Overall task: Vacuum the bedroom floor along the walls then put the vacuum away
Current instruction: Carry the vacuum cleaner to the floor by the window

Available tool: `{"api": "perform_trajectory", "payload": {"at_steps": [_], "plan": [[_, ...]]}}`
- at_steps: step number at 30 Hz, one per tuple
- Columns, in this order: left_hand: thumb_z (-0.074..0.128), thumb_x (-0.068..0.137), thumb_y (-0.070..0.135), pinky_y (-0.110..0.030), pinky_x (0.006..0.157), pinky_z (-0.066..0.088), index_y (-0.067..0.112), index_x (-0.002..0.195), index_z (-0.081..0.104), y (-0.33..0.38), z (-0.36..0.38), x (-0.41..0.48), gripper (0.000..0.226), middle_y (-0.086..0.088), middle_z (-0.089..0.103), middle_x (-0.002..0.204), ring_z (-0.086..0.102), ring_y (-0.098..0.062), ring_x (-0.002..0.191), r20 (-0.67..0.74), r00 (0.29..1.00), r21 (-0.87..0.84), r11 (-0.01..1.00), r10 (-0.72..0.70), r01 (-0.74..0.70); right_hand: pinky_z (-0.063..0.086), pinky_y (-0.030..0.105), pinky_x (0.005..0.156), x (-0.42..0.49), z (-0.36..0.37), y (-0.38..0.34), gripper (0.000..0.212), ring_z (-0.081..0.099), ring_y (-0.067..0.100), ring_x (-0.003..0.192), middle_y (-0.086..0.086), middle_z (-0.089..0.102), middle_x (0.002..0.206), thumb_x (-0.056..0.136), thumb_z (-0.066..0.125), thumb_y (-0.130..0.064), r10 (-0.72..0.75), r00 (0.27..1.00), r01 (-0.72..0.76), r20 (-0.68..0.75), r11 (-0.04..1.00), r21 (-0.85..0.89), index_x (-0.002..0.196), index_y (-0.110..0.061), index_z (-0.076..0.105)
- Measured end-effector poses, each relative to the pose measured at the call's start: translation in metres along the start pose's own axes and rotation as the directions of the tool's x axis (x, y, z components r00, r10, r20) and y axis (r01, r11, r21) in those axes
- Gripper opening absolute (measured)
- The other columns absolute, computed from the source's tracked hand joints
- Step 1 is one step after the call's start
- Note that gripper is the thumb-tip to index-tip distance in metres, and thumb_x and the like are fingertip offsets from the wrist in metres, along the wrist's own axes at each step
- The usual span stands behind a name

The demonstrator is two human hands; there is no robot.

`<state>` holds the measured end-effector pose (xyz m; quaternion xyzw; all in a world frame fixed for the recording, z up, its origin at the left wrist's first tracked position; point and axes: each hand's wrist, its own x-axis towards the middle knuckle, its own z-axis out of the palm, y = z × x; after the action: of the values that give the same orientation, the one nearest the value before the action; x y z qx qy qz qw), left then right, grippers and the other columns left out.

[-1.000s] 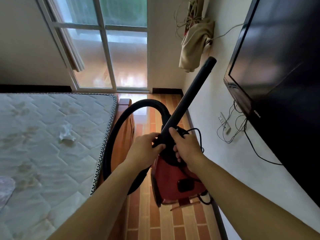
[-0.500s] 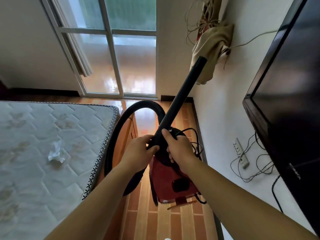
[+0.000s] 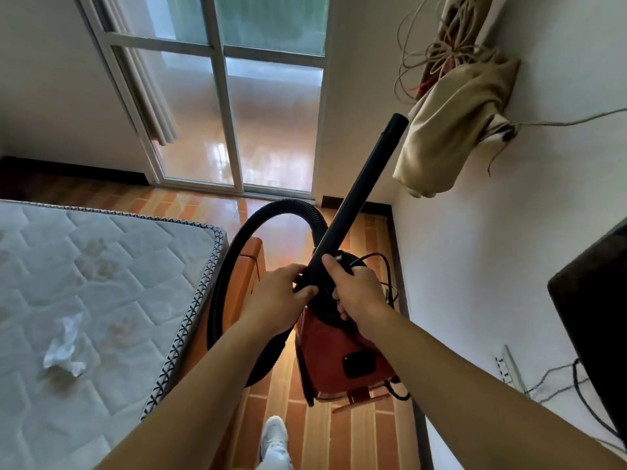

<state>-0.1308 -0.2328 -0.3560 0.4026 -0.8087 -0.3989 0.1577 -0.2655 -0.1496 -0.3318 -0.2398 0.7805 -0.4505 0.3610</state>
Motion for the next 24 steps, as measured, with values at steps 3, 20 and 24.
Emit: {"api": "perform_trajectory", "payload": {"at_steps": [3, 20, 24], "plan": [[0.067, 0.098, 0.029, -0.015, 0.070, 0.048, 0.025, 0.131, 0.065, -0.007, -0.010, 0.052, 0.034, 0.007, 0.072, 0.112, 0.069, -0.007, 0.094, 0.023, 1.000, -0.023, 1.000, -0.013, 0.014, 0.046, 0.033, 0.051, 0.045, 0.008, -0.021, 0.053, 0.051, 0.016, 0.047, 0.002, 0.057, 0.059, 0.097, 0.057, -0.058, 0.027, 0.999, -0.028, 0.019, 0.999, 0.023, 0.086, -0.007, 0.067], [0.070, 0.095, 0.021, -0.037, 0.090, 0.059, 0.024, 0.128, 0.068, -0.013, -0.034, 0.325, 0.032, 0.001, 0.074, 0.112, 0.072, -0.013, 0.097, -0.049, 0.988, -0.064, 0.988, -0.143, 0.140, 0.039, 0.028, 0.043, 0.331, 0.021, -0.108, 0.051, 0.048, 0.017, 0.043, 0.004, 0.057, 0.061, 0.097, 0.060, -0.056, 0.049, 0.987, -0.058, 0.156, 0.997, 0.055, 0.081, -0.008, 0.063], [0.068, 0.098, 0.021, -0.025, 0.084, 0.056, 0.024, 0.131, 0.067, -0.010, -0.042, 0.379, 0.034, 0.002, 0.073, 0.114, 0.070, -0.013, 0.100, -0.082, 0.980, -0.045, 0.983, -0.181, 0.177, 0.041, 0.027, 0.043, 0.396, 0.025, -0.129, 0.052, 0.052, 0.016, 0.044, 0.003, 0.060, 0.062, 0.094, 0.061, -0.060, 0.026, 0.980, -0.026, 0.198, 1.000, -0.005, 0.084, -0.009, 0.064]]}}
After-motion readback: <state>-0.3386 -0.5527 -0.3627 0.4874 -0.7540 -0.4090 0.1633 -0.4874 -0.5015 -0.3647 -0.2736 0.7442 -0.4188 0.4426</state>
